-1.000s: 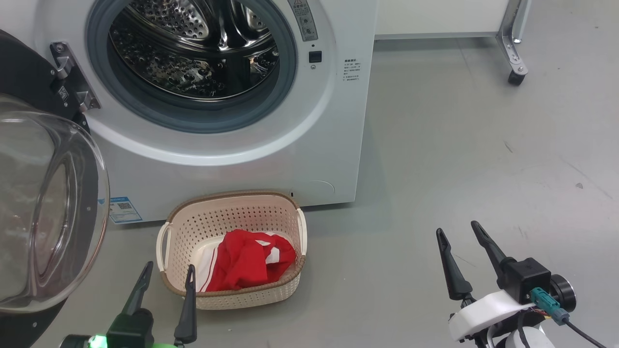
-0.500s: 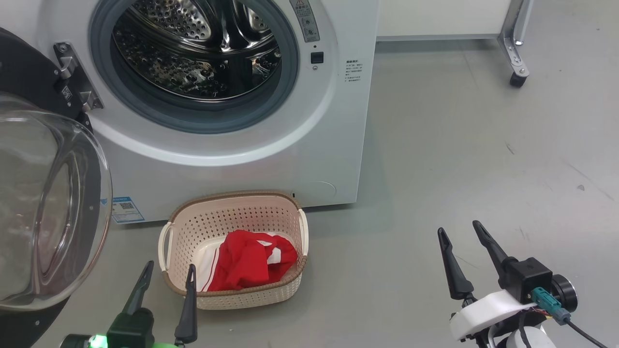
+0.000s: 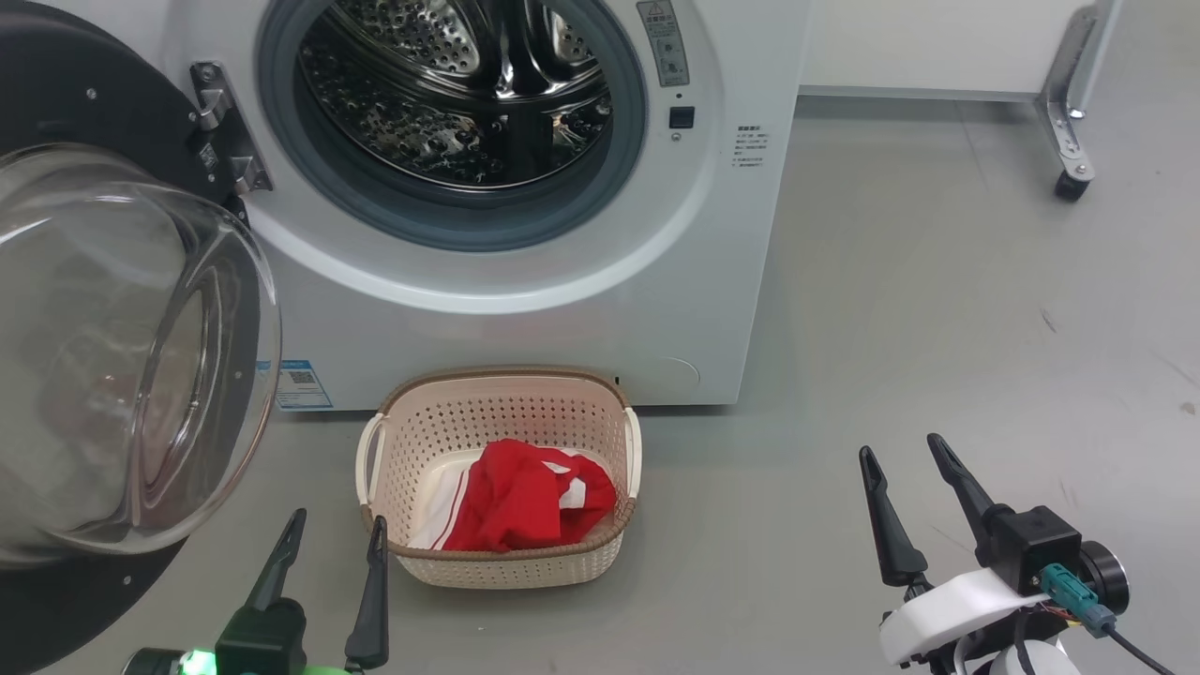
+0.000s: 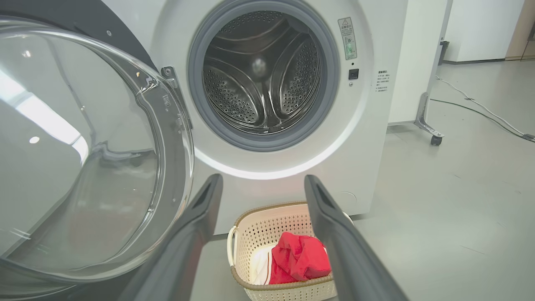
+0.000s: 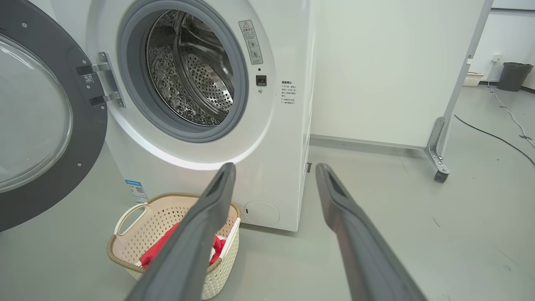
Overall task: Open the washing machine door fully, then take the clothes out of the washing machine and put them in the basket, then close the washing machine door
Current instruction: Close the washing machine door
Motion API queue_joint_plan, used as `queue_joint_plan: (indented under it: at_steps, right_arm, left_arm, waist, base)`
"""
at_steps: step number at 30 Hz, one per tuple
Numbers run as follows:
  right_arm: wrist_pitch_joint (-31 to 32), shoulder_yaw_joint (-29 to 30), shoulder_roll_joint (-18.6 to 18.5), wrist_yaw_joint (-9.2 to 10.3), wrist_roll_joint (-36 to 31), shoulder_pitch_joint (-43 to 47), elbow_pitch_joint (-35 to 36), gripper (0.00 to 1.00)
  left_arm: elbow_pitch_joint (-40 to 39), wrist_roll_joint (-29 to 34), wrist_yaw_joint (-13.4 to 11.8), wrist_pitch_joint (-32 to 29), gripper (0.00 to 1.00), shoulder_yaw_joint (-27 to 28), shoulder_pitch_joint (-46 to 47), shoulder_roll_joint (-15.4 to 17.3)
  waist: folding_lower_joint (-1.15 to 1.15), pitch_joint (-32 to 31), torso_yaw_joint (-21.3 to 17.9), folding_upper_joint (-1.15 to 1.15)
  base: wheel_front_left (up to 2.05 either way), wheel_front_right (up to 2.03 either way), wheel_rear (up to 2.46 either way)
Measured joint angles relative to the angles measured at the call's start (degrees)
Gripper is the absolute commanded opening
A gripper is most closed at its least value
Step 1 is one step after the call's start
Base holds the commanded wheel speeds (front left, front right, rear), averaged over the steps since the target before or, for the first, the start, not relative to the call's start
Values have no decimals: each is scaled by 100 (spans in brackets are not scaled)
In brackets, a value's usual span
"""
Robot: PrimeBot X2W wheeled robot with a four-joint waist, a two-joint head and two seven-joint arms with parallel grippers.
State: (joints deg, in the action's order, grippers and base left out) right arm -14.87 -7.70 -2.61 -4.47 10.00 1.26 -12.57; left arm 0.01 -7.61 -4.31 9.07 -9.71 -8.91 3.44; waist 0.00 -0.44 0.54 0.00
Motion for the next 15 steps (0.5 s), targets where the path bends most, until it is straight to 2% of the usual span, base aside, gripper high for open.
queue_joint_plan:
  at_steps: [15]
  right_arm:
    - [0, -59, 7, -52, 0, 42, 11, 100]
  left_arm:
    - [-9, -3, -53, 5, 100, 94, -1, -1]
  waist:
    - [0, -63, 1015, 0]
  base:
    - [0, 0, 0]
